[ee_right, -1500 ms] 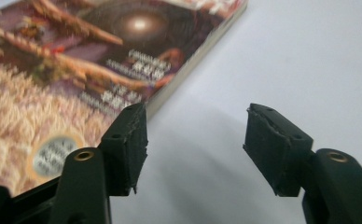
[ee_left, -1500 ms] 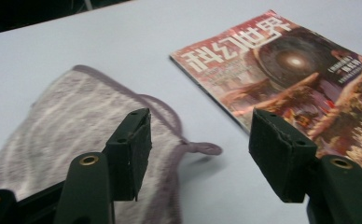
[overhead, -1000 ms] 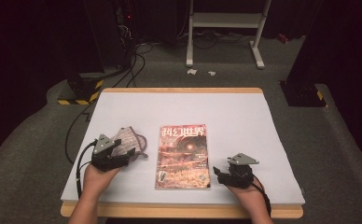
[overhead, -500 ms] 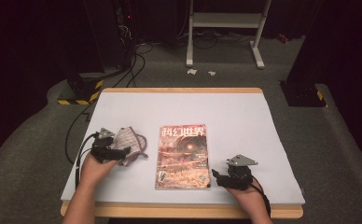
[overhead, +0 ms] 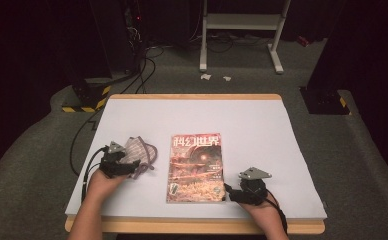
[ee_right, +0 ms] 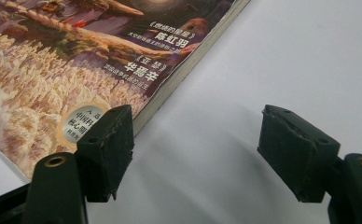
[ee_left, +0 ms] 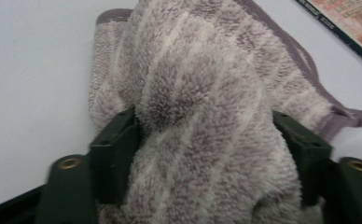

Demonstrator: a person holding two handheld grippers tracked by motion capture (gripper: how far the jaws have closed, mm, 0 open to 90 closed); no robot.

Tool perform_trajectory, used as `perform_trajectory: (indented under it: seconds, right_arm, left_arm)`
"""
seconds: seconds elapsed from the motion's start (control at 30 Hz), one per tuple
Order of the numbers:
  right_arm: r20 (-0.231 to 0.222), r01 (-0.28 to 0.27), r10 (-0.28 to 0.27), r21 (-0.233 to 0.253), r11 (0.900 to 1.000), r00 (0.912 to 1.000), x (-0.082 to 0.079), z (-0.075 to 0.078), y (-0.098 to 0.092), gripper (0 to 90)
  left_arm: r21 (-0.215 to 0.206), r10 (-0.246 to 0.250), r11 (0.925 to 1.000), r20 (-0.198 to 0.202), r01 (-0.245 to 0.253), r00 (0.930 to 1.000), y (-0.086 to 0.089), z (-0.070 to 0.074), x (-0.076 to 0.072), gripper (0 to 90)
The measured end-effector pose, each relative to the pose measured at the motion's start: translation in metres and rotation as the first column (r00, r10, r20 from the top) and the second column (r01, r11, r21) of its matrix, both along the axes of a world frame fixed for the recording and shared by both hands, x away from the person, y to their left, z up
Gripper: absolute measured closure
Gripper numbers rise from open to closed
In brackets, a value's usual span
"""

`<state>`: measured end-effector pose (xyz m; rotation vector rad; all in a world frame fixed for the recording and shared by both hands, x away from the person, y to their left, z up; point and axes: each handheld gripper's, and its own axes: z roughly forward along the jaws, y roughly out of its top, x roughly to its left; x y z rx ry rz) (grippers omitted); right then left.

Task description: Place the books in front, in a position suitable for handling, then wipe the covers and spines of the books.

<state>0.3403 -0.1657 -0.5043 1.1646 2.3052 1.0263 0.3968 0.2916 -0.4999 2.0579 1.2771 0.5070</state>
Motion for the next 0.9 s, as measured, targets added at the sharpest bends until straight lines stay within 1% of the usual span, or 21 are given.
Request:
perform_trajectory:
  seconds: [0.03, 0.07, 0.17, 0.27, 0.43, 0.5, 0.57, 0.6, 0.77, 0.9]
  right_arm:
    - [0.001, 0.001, -0.001, 0.002, 1.0, 1.0, 0.0, 0.001, 0.0, 26.5]
    - [0.004, 0.003, -0.003, 0.003, 1.0, 1.0, 0.0, 0.001, -0.001, 26.5]
    - [0.007, 0.006, -0.006, 0.011, 1.0, 1.0, 0.0, 0.003, -0.001, 26.7]
    - [0.006, 0.004, -0.004, 0.01, 1.0, 1.0, 0.0, 0.003, -0.001, 26.7]
    - [0.01, 0.001, -0.001, -0.004, 1.0, 1.0, 0.0, 0.0, 0.0, 26.0]
    - [0.004, 0.008, -0.008, -0.003, 1.0, 1.0, 0.001, -0.002, 0.0, 25.1]
    - [0.012, 0.012, -0.012, 0.0, 1.0, 0.9999, 0.002, -0.001, -0.001, 24.2]
    - [0.012, 0.021, -0.021, 0.005, 1.0, 0.9997, 0.002, -0.001, -0.001, 23.8]
    - [0.026, 0.029, -0.029, 0.003, 1.0, 0.9992, 0.002, 0.0, -0.003, 23.2]
    - [0.031, 0.034, -0.034, -0.011, 0.999, 0.9989, 0.0, 0.0, -0.006, 23.1]
  left_arm:
    - [0.002, -0.016, 0.9999, -0.002, 0.016, 0.9999, -0.001, 0.001, -0.001, 42.6]
    - [0.007, -0.02, 0.9998, -0.002, 0.02, 0.9998, -0.003, 0.001, -0.001, 47.2]
    - [-0.007, -0.028, 0.9996, -0.005, 0.028, 0.9996, -0.002, 0.001, -0.001, 53.4]
    - [-0.029, -0.018, 0.9994, -0.001, 0.017, 0.9998, 0.0, 0.001, -0.002, 54.7]
    - [-0.055, -0.018, 0.9983, 0.025, 0.019, 0.9995, 0.003, -0.001, -0.003, 55.1]
    - [-0.059, -0.016, 0.9981, 0.041, 0.018, 0.9991, 0.004, -0.002, -0.005, 55.5]
    - [-0.064, -0.015, 0.9978, 0.045, 0.018, 0.9989, 0.004, -0.002, -0.005, 56.1]
    - [-0.061, -0.025, 0.9977, 0.063, 0.029, 0.9977, 0.005, -0.003, -0.006, 56.4]
    - [-0.077, -0.005, 0.997, 0.077, 0.011, 0.997, 0.007, -0.001, -0.008, 59.0]
    - [-0.135, 0.015, 0.9908, 0.104, -0.001, 0.9945, 0.012, 0.005, -0.013, 62.0]
